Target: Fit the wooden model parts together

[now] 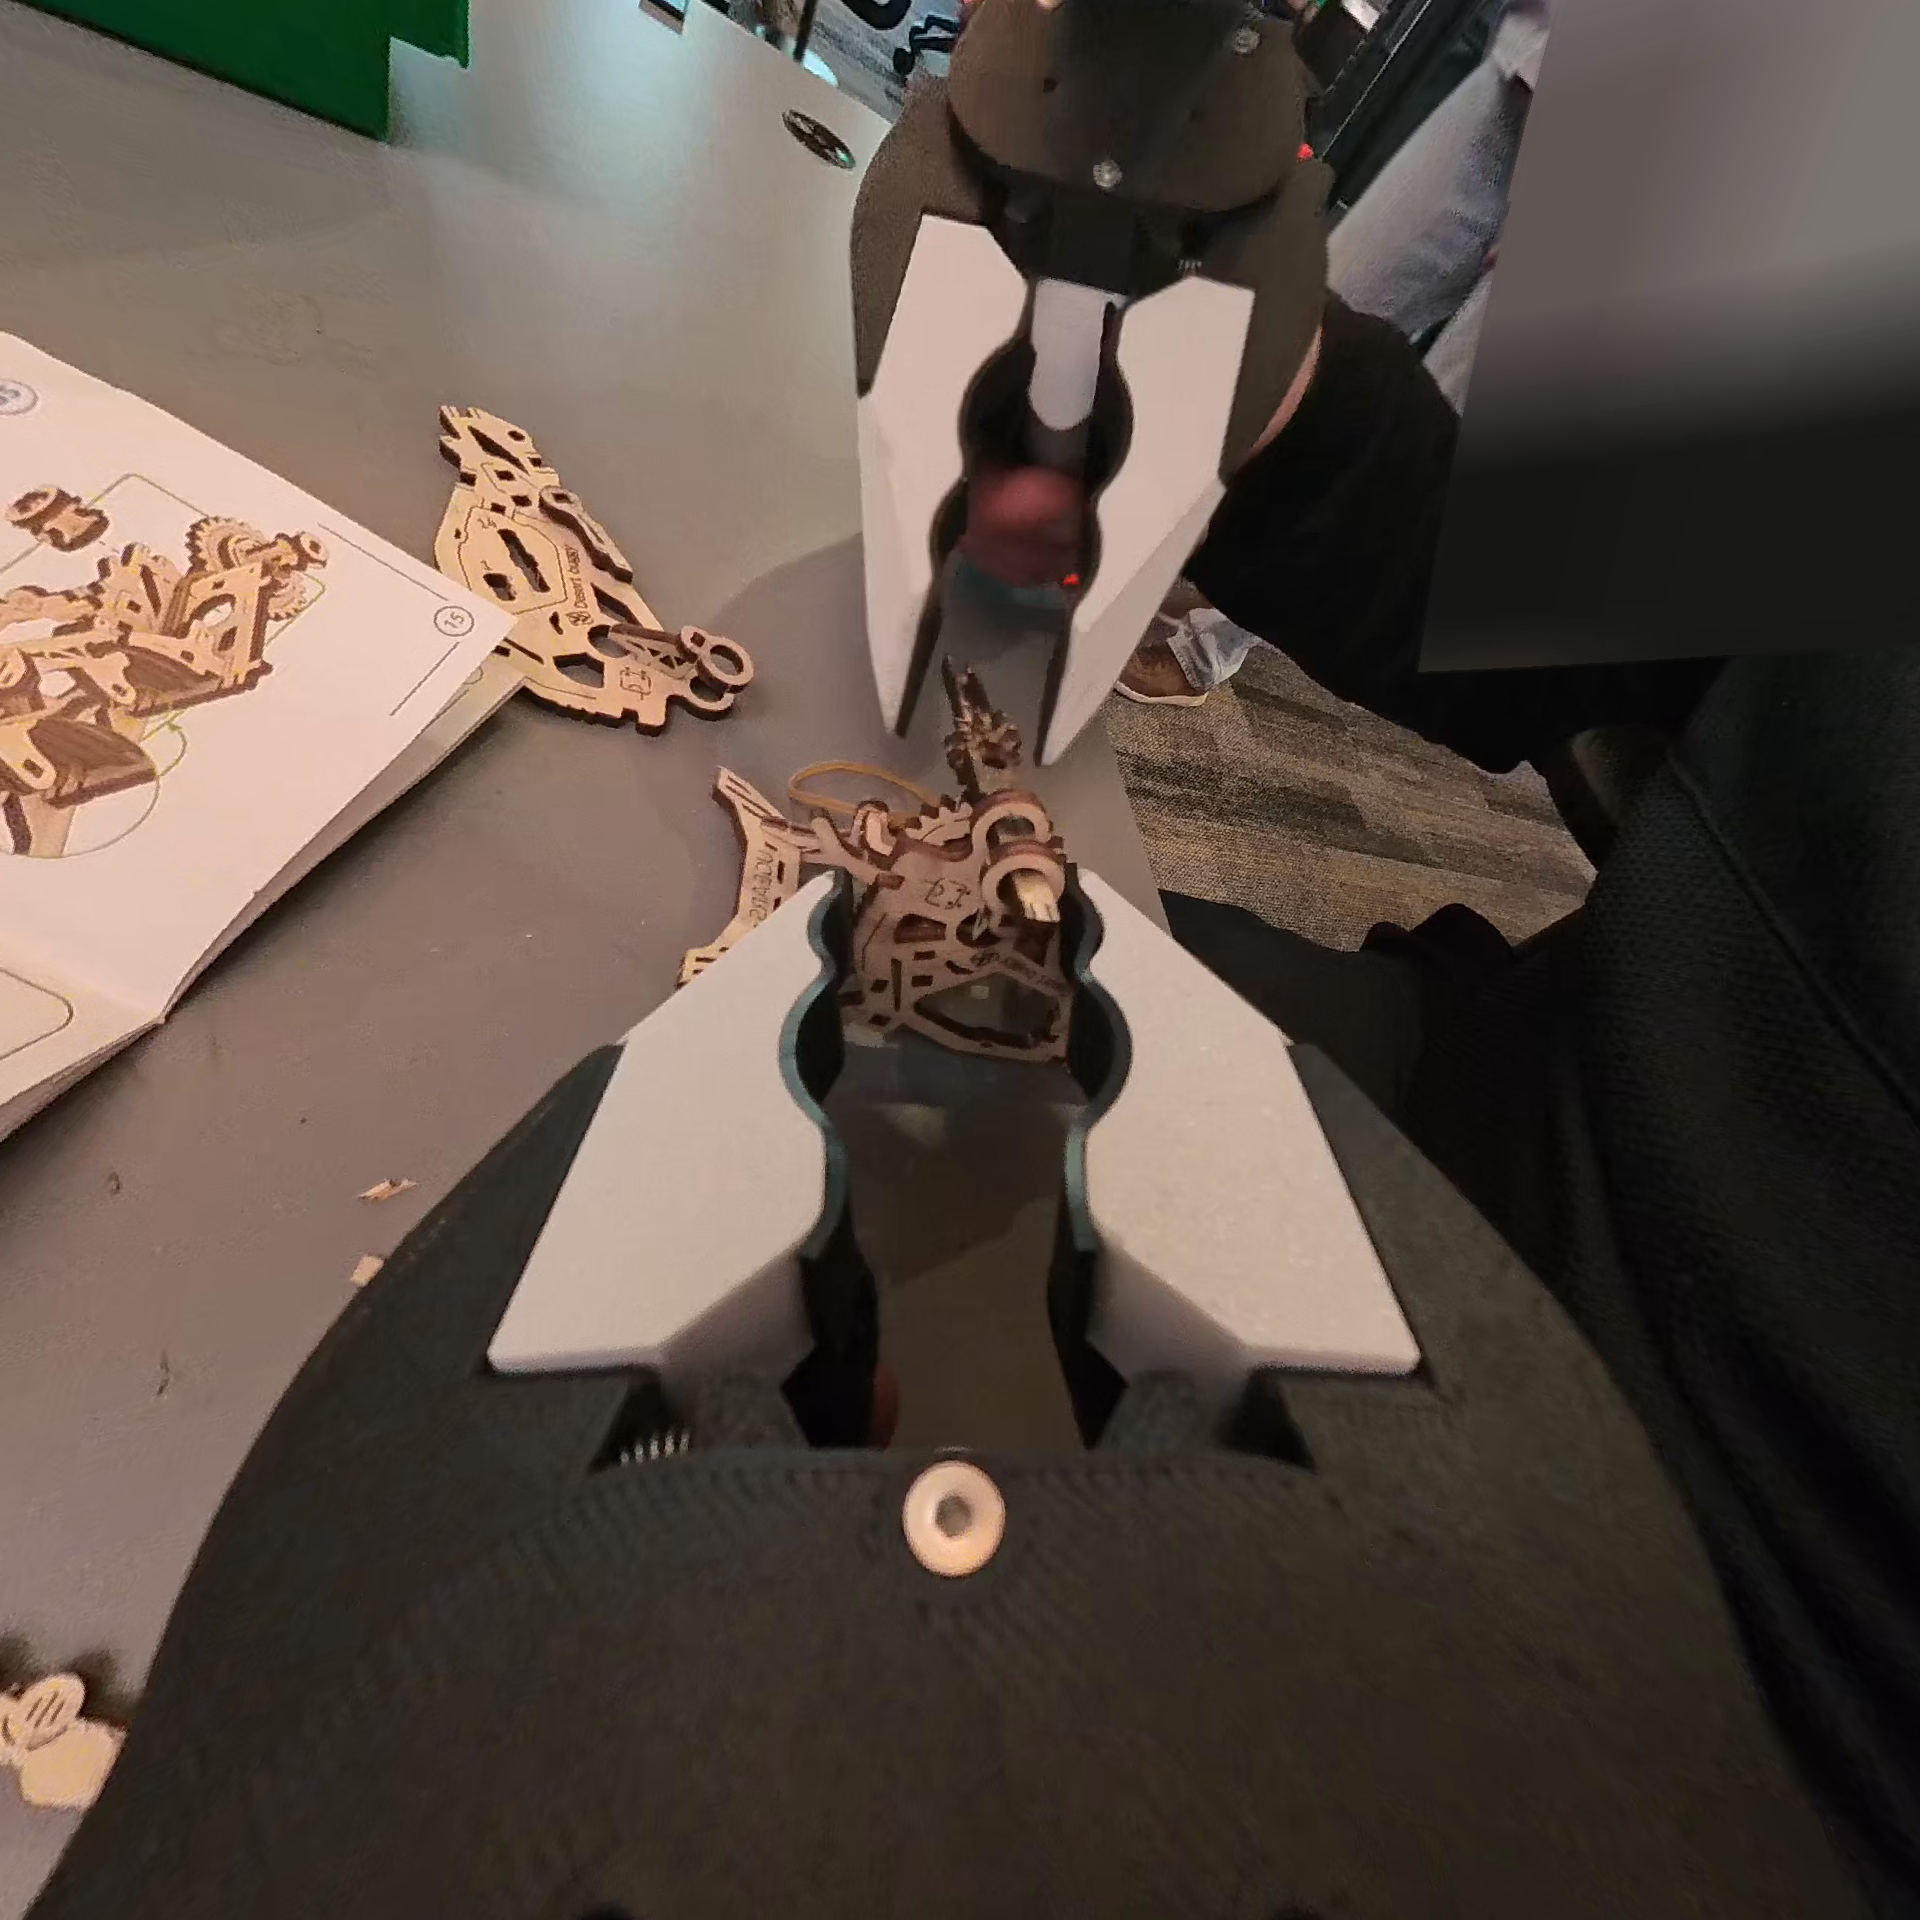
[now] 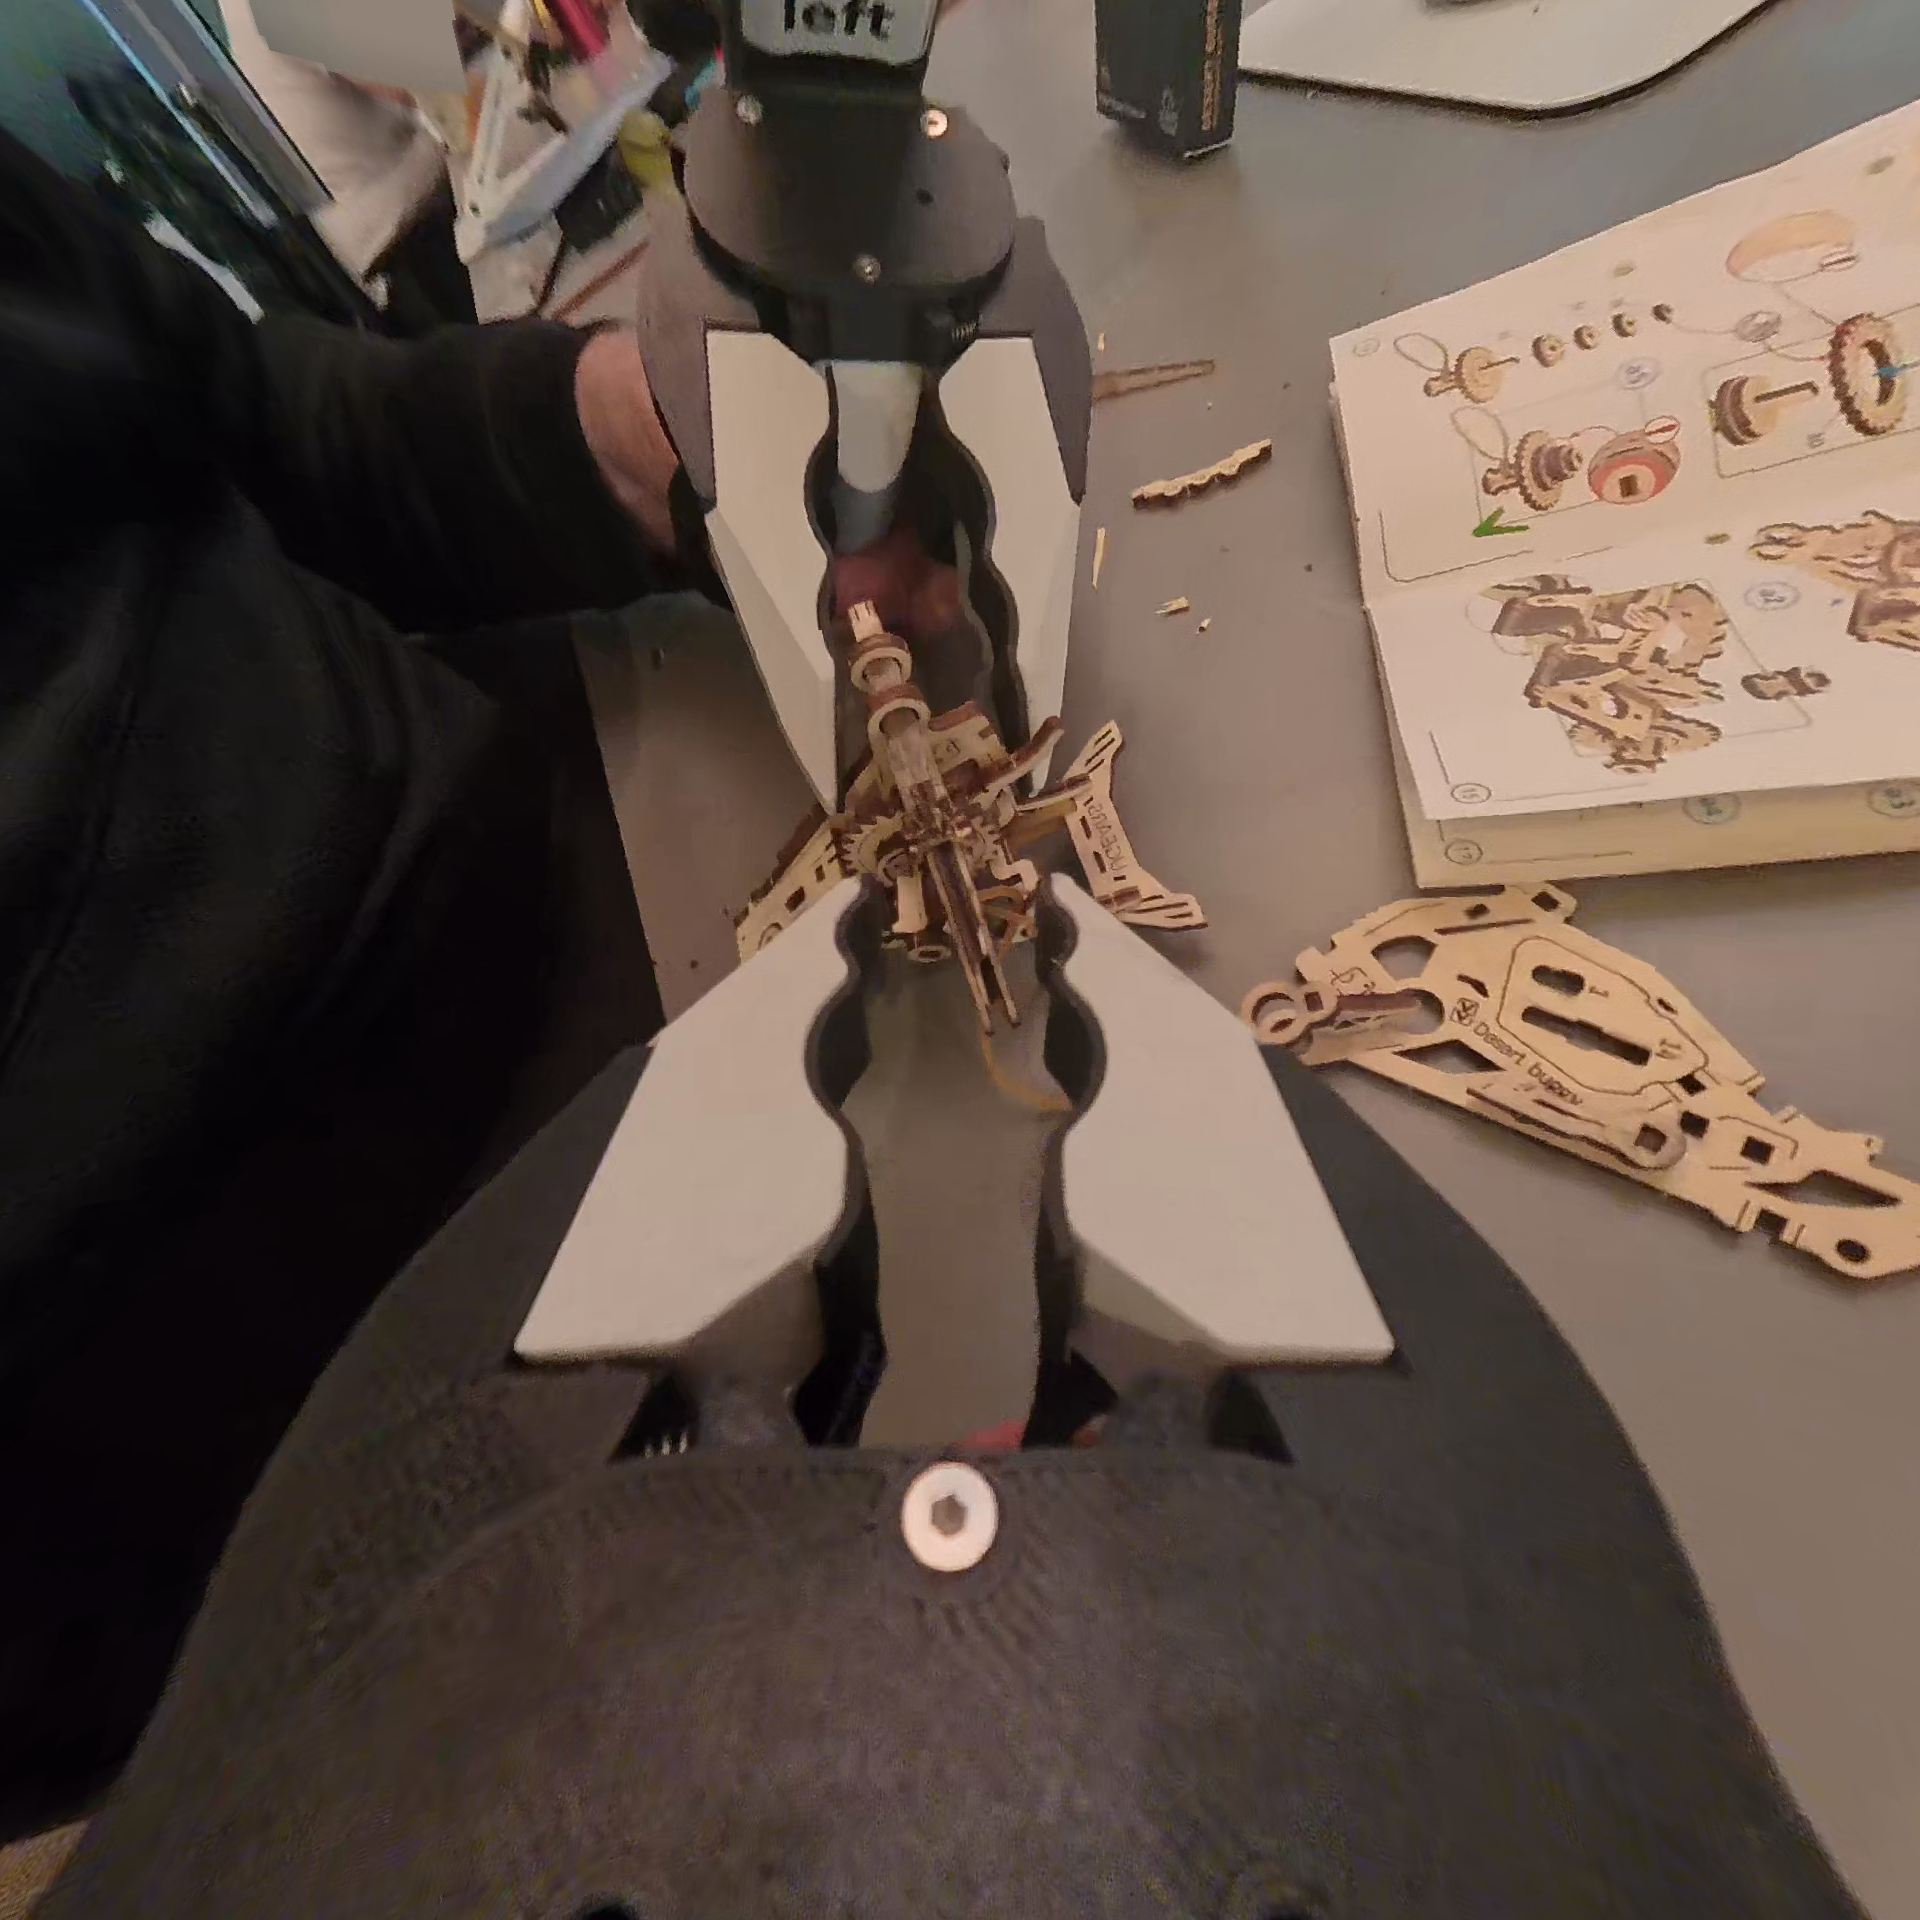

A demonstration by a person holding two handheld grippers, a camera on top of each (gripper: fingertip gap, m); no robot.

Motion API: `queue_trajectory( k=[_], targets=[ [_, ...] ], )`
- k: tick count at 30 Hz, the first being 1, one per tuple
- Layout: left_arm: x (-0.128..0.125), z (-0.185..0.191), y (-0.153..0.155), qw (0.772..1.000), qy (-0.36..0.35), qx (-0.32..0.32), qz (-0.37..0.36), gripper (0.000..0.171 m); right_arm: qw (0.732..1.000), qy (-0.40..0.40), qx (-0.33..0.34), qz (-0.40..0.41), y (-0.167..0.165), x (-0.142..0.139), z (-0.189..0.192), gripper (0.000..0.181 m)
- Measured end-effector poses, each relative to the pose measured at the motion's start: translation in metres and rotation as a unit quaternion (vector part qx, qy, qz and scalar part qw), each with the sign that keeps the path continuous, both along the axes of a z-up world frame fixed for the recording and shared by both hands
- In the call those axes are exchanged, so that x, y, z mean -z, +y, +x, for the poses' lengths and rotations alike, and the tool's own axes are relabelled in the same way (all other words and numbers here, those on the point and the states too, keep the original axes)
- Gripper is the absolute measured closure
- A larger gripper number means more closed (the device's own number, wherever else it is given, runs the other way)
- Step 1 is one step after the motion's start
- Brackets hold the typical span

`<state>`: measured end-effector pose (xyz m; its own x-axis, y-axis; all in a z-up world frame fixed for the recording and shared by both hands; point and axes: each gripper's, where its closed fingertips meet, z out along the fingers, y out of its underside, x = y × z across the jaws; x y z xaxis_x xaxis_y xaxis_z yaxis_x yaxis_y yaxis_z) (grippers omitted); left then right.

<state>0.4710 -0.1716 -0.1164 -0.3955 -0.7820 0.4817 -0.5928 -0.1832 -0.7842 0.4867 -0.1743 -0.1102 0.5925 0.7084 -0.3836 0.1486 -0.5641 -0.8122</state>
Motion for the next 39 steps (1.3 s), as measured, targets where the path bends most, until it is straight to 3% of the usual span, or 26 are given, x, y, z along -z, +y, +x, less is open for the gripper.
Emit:
queue_trajectory(
  k=[3, 13, 21, 22, 24, 26, 29, 31, 35, 39],
  targets=[
    [0.0, 0.0, 0.0, 1.0, 0.0, 0.002, 0.001, 0.134, 1.0, -0.021, -0.015, 0.003, 0.0, 0.002, -0.003, 0.175],
    [-0.003, -0.001, 0.006, 1.0, -0.01, -0.012, -0.003, 0.135, 0.999, -0.041, -0.015, -0.007, -0.007, 0.004, 0.011, 0.176],
    [-0.009, -0.002, 0.009, 0.999, -0.036, -0.021, 0.013, 0.135, 0.995, -0.095, 0.035, -0.017, -0.018, 0.014, 0.054, 0.178],
    [-0.009, -0.002, 0.01, 0.999, -0.041, -0.023, 0.023, 0.135, 0.992, -0.113, 0.048, -0.02, -0.019, 0.017, 0.062, 0.177],
    [-0.012, -0.002, 0.01, 0.997, -0.058, -0.025, 0.039, 0.135, 0.985, -0.152, 0.084, -0.025, -0.017, 0.02, 0.078, 0.149],
    [-0.016, -0.002, 0.011, 0.995, -0.077, -0.031, 0.056, 0.135, 0.98, -0.172, 0.103, -0.003, -0.016, 0.011, 0.082, 0.143],
    [-0.022, -0.002, 0.011, 0.987, -0.113, -0.038, 0.112, 0.135, 0.983, -0.152, 0.103, 0.017, -0.016, -0.008, 0.062, 0.148],
    [-0.023, -0.001, 0.011, 0.978, -0.129, -0.043, 0.158, 0.135, 0.99, -0.096, 0.104, 0.006, -0.013, -0.015, 0.038, 0.153],
    [-0.027, 0.002, 0.012, 0.954, -0.16, -0.061, 0.246, 0.134, 0.991, -0.001, 0.13, -0.035, -0.002, -0.007, 0.0, 0.142],
    [-0.031, 0.002, 0.007, 0.933, -0.187, -0.066, 0.3, 0.135, 0.981, 0.091, 0.162, -0.049, 0.007, -0.008, -0.015, 0.141]
  ],
)
